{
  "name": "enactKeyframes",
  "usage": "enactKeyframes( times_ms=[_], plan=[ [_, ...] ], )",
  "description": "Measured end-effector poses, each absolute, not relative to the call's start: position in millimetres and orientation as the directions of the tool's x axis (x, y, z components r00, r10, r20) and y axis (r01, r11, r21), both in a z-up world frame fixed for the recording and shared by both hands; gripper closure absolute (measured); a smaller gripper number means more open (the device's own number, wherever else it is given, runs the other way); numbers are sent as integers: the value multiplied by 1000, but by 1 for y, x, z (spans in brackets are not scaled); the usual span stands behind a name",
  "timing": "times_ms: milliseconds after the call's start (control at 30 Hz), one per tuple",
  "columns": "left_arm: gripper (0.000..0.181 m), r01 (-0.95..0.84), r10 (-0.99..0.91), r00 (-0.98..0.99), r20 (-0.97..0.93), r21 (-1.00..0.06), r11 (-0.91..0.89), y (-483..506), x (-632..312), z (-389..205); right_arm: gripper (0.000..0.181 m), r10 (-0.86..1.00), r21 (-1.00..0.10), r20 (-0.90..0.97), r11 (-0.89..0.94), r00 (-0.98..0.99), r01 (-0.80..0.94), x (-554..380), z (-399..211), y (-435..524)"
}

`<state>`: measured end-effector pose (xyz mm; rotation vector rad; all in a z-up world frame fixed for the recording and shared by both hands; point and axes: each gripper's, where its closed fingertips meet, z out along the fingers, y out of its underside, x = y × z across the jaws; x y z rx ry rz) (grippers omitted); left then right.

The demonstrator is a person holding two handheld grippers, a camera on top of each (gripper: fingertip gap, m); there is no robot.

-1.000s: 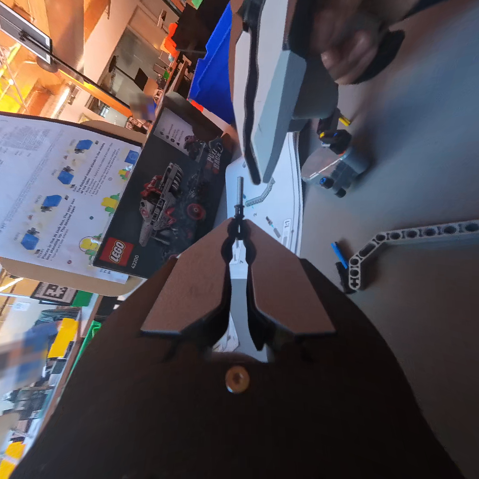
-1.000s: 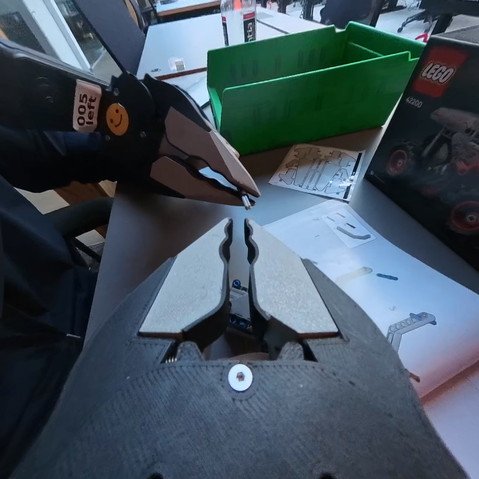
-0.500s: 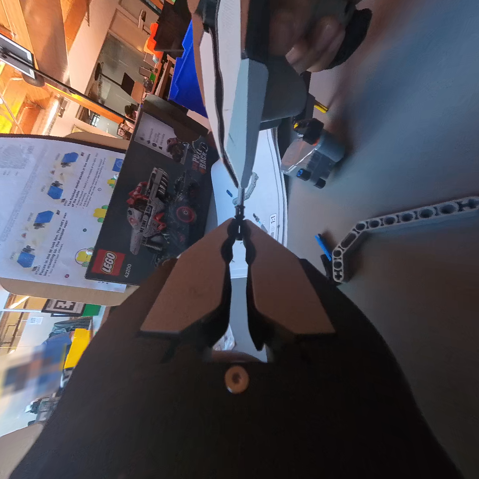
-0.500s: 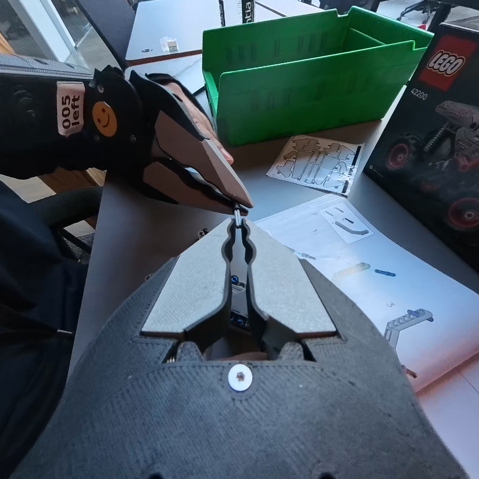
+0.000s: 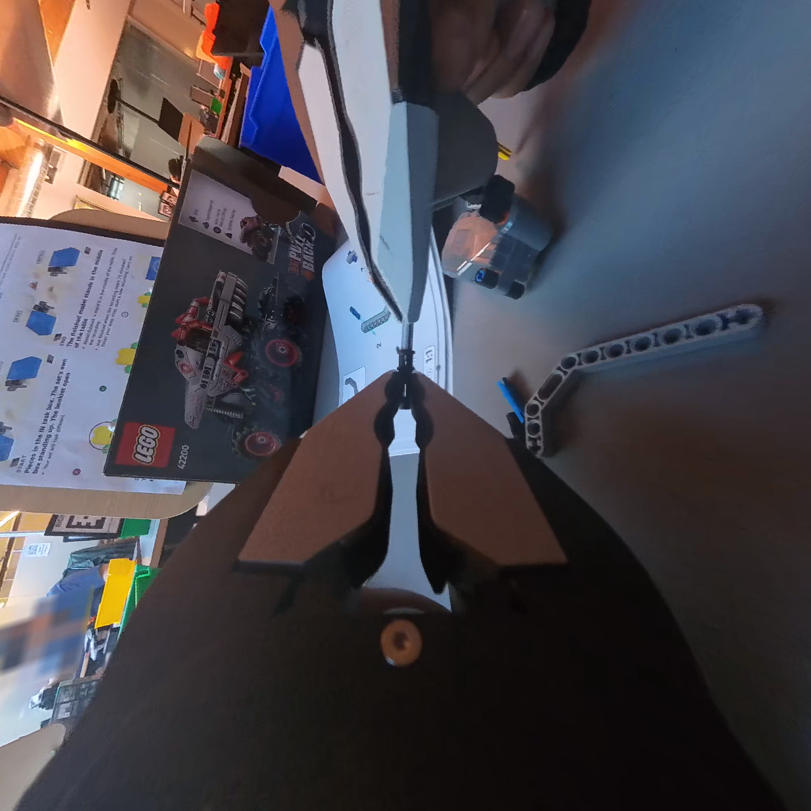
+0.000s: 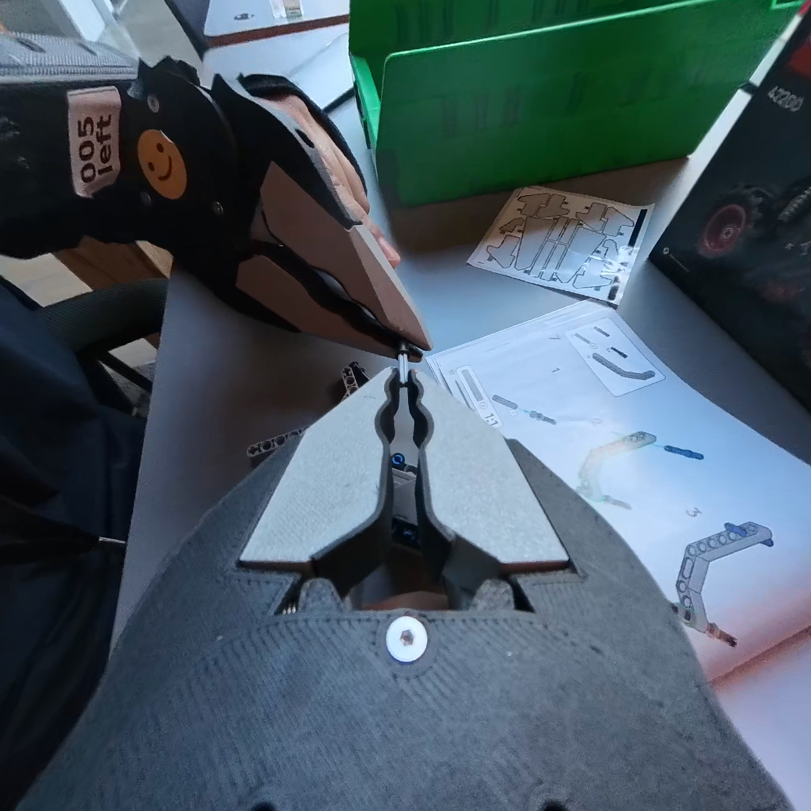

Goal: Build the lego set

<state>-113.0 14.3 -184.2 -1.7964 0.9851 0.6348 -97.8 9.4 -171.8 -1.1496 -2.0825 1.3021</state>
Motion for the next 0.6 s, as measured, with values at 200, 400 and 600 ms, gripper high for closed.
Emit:
enactKeyframes(
  times_ms=[200,400,600],
  plan=[
    [180,-831,-342,556,-758,-518,-205,13,-110,-183,181,814,-882,-46,239,-578,407,-96,-170,7],
    [180,-820,-364,572,-735,-532,-212,12,-108,-186,180,809,-879,-45,247,-587,408,-95,-171,5],
    [179,-780,-299,621,-724,-608,-149,15,-108,-164,176,821,-924,-13,209,-571,321,-96,-145,11]
  ],
)
